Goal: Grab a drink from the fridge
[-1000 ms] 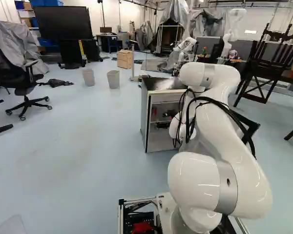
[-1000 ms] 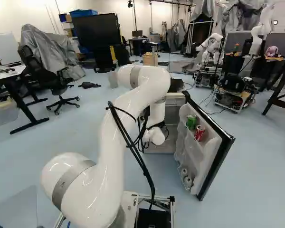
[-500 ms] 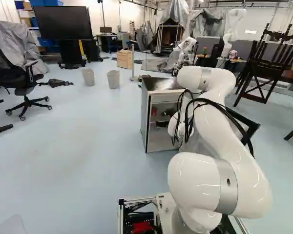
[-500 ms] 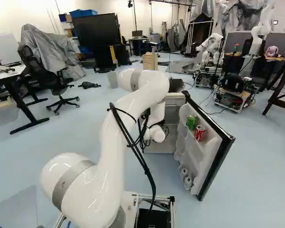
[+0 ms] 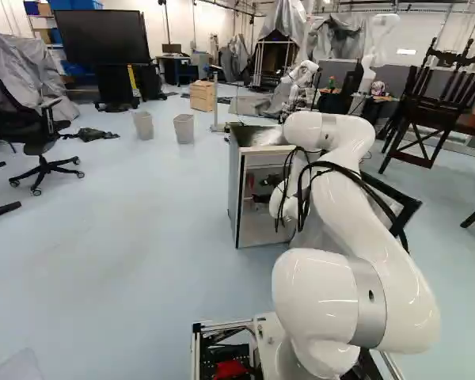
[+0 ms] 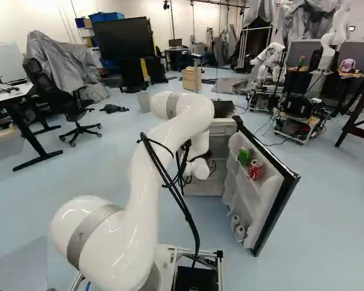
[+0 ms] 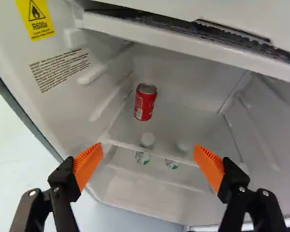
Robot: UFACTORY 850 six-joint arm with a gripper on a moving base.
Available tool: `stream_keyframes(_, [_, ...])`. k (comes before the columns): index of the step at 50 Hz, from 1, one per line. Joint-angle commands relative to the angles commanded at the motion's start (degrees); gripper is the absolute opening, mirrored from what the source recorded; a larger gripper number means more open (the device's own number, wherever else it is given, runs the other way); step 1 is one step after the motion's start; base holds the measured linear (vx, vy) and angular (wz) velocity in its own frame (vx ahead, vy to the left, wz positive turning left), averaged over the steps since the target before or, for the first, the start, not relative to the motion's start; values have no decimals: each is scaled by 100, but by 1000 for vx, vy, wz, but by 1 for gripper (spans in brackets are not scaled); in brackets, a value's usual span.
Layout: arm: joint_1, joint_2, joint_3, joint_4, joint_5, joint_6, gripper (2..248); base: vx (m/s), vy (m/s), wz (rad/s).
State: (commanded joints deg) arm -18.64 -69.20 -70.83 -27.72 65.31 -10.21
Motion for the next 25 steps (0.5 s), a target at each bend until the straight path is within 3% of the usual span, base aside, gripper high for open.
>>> stream_keyframes(25, [141, -324, -607, 32, -5, 0, 247, 0, 0, 0])
